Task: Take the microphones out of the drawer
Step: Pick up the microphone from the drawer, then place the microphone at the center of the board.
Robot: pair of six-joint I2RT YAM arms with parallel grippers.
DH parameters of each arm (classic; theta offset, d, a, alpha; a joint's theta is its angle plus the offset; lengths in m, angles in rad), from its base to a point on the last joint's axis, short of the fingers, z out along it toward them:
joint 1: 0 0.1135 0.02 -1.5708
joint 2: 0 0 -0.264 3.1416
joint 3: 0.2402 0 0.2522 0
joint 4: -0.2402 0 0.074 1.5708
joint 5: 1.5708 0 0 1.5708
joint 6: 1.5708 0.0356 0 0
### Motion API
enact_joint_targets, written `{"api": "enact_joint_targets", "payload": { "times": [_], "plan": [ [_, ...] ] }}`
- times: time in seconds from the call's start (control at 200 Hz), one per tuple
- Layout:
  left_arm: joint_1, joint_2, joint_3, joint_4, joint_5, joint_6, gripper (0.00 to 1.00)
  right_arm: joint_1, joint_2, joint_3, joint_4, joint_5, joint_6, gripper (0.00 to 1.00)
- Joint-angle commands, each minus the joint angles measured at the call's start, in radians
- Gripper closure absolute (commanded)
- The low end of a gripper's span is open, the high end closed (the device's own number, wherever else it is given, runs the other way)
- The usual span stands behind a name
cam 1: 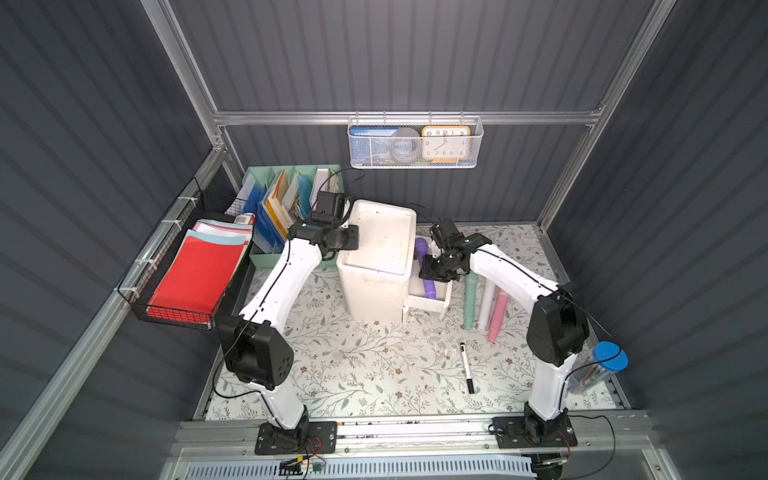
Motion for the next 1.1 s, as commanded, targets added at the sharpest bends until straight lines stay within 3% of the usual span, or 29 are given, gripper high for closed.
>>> {"api": "enact_joint_targets", "payload": {
  "times": [0.0, 0.675, 1.095],
  "plan": [
    [-0.022, -0.017, -0.028, 0.067, 0.163, -0.133, 1.00, -0.027, -0.045, -0.010, 0.046, 0.068, 0.045, 0.83],
    [-0.022, 0.005, 0.007, 0.059, 0.159, -0.131, 1.00, -0.075, -0.194, -0.044, 0.050, 0.139, 0.036, 0.85],
    [-0.022, 0.021, 0.025, 0.053, 0.156, -0.131, 1.00, -0.207, -0.359, -0.194, 0.048, 0.244, -0.033, 0.85]
  ]
}}
